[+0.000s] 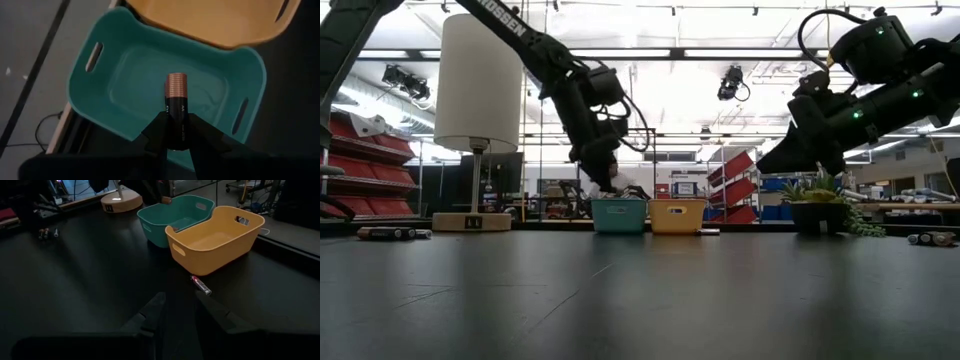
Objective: Sort batteries
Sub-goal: Put the gold black battery into the blue bin
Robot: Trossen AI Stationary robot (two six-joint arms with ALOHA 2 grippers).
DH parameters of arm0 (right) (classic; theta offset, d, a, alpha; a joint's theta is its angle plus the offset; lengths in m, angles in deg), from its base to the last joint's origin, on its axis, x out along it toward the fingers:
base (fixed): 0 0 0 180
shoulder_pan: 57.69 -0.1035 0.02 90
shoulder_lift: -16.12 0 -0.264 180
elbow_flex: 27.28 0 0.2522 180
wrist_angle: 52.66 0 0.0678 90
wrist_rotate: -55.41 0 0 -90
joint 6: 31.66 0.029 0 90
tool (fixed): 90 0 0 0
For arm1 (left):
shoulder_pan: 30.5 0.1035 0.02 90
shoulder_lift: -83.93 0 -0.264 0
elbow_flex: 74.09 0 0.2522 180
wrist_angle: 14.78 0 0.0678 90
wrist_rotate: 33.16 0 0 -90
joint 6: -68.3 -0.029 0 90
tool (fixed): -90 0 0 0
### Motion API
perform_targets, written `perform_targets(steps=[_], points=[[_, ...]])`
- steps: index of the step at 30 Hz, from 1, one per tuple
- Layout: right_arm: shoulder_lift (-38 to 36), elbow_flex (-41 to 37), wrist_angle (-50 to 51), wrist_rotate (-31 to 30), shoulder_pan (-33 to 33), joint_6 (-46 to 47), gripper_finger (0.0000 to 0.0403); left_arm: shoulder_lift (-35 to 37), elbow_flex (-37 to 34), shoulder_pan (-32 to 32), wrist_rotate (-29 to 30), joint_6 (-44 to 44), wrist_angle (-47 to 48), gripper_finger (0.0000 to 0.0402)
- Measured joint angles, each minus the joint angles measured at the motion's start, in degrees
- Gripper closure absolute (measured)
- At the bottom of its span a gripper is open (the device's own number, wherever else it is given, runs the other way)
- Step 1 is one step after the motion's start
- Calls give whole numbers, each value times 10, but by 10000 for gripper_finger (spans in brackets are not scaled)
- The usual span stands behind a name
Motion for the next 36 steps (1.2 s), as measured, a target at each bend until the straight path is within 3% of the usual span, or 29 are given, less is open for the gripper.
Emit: perform_targets(steps=[6, 14, 17, 25, 30, 36], points=[[0, 0, 1, 0, 0, 2, 315, 0, 0, 1, 6, 0, 15, 321], [0, 0, 1, 0, 0, 2, 315, 0, 0, 1, 17, -3, 12, 277], [0, 0, 1, 0, 0, 2, 315, 0, 0, 0, 45, 1, 16, 267], [0, 0, 2, -4, 0, 2, 315, 0, 9, -17, 77, -63, 50, 264], [0, 0, 2, -7, 0, 1, 315, 0, 34, -39, 120, -92, 111, 264], [0, 0, 1, -7, 0, 0, 315, 1, 80, -75, 144, -63, 263, 264]])
